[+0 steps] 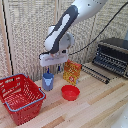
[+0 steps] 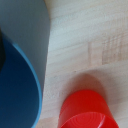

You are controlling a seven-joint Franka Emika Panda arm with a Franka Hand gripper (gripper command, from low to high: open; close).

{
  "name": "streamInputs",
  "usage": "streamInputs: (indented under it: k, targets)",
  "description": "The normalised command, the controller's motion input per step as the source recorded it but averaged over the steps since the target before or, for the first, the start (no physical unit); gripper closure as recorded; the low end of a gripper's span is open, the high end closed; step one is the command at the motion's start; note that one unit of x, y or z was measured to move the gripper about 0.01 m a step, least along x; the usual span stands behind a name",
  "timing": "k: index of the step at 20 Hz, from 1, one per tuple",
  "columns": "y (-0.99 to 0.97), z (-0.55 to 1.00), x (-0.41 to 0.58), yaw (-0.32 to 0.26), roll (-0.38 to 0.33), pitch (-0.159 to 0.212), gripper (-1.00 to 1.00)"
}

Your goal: Observe the blue drinking vessel close to you. Point your gripping mechanism towards the blue drinking vessel. Softly grip the blue drinking vessel using your gripping mechanism. Move your gripping mechanism and the blue drinking vessel above the receptacle. Let go of the blue drinking vessel into the receptacle.

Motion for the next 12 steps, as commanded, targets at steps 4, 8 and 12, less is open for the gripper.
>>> streamInputs:
  k: [4, 8, 12]
  targets:
    - [0.08, 0.41, -0.081, -0.058, 0.000, -0.049, -1.00]
    - [0.04, 0.58, -0.030, -0.025, -0.002, -0.027, -1.00]
    - [0.05, 0.14, -0.250, -0.023, -0.034, -0.005, -1.00]
